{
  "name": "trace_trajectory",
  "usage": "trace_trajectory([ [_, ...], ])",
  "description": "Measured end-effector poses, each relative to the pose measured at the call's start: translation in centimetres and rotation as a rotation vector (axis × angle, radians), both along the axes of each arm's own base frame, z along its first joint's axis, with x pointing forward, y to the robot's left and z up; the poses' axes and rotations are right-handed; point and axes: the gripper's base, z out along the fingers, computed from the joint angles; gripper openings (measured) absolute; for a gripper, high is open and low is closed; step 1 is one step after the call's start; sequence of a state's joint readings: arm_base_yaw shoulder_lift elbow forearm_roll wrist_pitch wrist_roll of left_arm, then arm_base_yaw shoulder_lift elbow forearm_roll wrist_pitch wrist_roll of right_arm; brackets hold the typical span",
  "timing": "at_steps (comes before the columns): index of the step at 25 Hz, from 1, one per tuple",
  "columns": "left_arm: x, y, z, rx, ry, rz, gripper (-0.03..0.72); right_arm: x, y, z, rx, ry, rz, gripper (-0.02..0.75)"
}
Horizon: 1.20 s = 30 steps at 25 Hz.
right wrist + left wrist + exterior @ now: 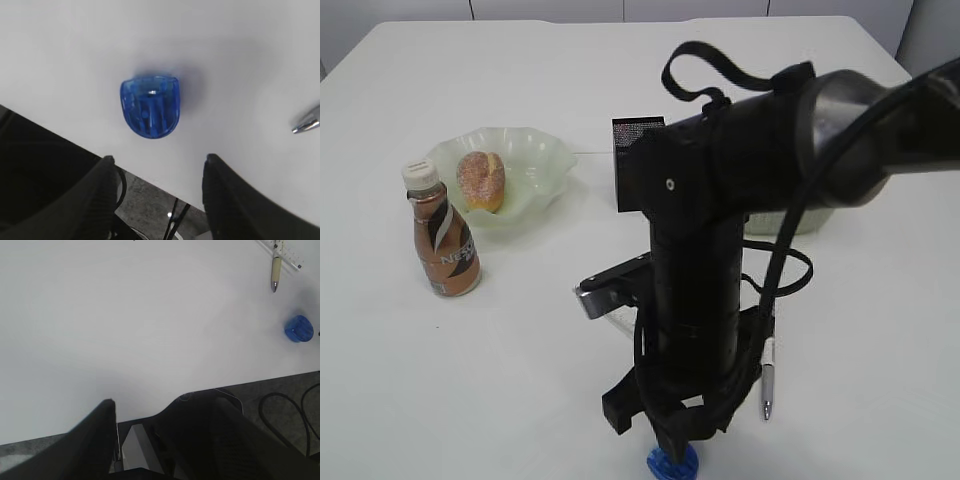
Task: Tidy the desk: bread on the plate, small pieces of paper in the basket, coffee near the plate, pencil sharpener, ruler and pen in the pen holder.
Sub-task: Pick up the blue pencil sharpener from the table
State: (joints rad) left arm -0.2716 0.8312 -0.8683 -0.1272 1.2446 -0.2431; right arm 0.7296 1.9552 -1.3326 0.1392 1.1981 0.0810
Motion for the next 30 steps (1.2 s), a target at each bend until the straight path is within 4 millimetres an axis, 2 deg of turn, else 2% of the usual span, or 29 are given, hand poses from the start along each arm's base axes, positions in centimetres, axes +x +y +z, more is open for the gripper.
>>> trace_trajectory([
  [3,0.0,0.0,0.0,0.000,0.000,0.000,0.446,0.2,0.1,-1.0,-0.012,0.013,0.000,0.438],
  [15,0.0,0.0,0.0,-0.002,0.000,0.000,0.446,0.2,0.4,-1.1,0.011,0.012,-0.034,0.438],
  [22,0.0,0.0,0.0,-0.002,0.000,0.000,0.446,0.7,0.5,-1.2,0.019,-0.047,-0.035,0.531],
  [30,0.0,0.0,0.0,-0.002,0.000,0.000,0.446,1.3,0.6,-1.2,0.036,-0.111,-0.011,0.542],
])
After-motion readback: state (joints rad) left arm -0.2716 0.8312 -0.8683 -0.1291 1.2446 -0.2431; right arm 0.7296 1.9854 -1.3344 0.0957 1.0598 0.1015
